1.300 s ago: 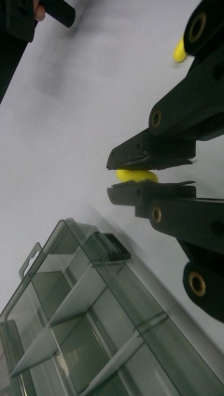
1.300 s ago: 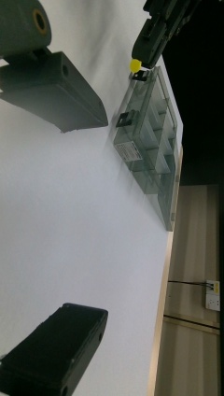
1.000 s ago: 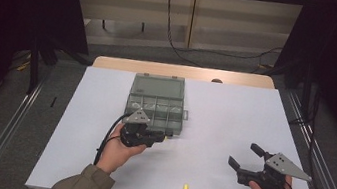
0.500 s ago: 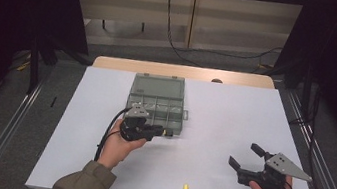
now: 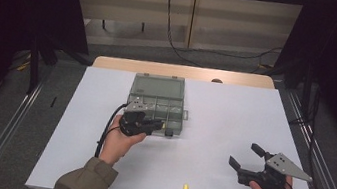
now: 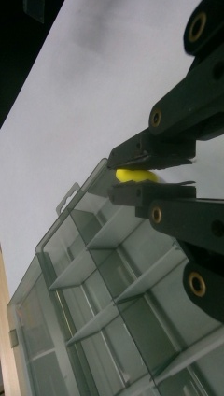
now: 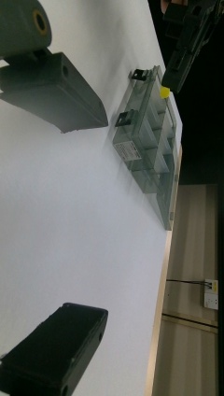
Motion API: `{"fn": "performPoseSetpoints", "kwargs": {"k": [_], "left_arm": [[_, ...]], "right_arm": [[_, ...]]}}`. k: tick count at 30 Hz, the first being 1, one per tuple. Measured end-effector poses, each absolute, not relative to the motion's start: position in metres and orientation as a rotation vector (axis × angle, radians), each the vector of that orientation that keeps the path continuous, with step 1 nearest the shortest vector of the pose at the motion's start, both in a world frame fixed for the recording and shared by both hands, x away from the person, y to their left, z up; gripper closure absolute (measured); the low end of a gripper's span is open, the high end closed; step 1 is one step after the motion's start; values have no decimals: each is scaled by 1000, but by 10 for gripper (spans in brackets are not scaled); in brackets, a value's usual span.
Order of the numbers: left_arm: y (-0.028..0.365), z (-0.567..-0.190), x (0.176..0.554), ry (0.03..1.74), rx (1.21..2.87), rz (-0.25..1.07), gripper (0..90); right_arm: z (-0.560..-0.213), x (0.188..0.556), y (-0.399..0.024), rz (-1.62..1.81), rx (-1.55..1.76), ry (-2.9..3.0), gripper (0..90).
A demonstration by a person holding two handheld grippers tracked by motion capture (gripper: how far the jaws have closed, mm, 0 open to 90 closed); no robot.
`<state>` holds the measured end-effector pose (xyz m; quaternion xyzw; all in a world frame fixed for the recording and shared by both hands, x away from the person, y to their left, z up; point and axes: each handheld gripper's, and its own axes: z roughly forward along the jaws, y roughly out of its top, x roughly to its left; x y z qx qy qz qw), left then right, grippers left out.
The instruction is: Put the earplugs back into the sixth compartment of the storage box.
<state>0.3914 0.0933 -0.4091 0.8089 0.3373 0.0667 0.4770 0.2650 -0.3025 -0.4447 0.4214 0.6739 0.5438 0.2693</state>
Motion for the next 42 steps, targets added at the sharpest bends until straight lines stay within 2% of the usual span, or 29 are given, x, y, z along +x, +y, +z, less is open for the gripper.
{"fn": "performPoseSetpoints", "kwargs": {"k": [42], "left_arm": [[120,-420,416,985,1960,322,804]], "right_arm": [[-444,264,-303,1470,1137,1808,71]]}}
